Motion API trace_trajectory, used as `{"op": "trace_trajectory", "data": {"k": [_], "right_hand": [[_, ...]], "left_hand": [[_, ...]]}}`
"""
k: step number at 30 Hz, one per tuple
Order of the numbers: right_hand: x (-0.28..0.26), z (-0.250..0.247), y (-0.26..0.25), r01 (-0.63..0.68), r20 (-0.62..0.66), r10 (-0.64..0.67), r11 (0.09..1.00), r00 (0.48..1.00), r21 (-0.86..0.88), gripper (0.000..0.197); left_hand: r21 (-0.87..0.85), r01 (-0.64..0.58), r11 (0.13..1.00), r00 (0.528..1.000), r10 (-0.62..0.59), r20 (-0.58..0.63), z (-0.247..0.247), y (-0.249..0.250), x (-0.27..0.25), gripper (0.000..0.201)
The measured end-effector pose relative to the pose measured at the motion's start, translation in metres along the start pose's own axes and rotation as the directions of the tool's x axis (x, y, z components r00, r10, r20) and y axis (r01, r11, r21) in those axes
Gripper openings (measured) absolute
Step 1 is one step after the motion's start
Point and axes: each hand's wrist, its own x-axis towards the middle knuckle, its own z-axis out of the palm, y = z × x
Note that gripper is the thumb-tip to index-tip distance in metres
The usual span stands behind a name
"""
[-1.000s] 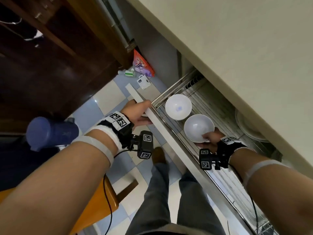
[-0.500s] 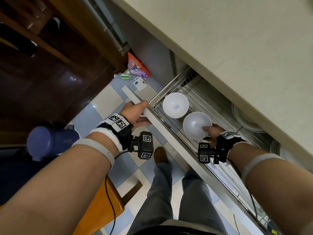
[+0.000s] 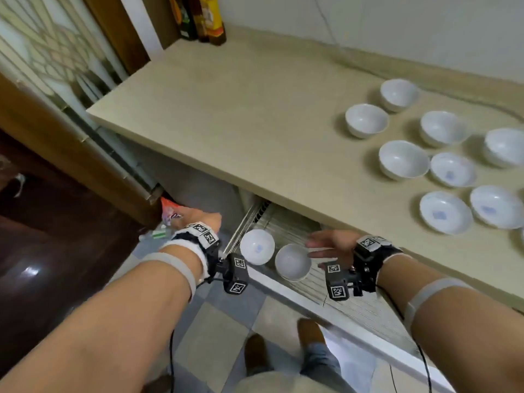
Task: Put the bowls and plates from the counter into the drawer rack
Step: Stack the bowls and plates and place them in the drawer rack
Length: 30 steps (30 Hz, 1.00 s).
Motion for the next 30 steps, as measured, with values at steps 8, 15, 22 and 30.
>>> {"op": "trace_trajectory", "data": {"k": [8,15,22,30], "right_hand": [[-0.089,-0.042,-0.022,0.284,-0.243,-0.228,0.932,0.943,0.224,0.025],[-0.110,-0.112,-0.036,0.439,-0.490,-0.232,0.822,0.840,0.362,0.021],[-0.067,-0.149,-0.092,0.341,-0.474,-0.152,0.874,0.867,0.345,0.023],[-0.026,-0.174,-0.114,0.237,-0.614,-0.168,0.971,0.771,0.032,0.028]], "left_hand": [[-0.211,-0.328,0.921,0.750,0.390,0.535,0.038,0.118,-0.055,0.012],[-0.224,-0.302,0.927,0.583,0.365,0.726,0.098,0.175,-0.101,0.005],[-0.318,-0.179,0.931,0.636,0.356,0.684,0.152,0.236,-0.097,0.055],[-0.388,-0.229,0.893,0.665,0.435,0.608,0.204,0.290,-0.061,0.046]]}}
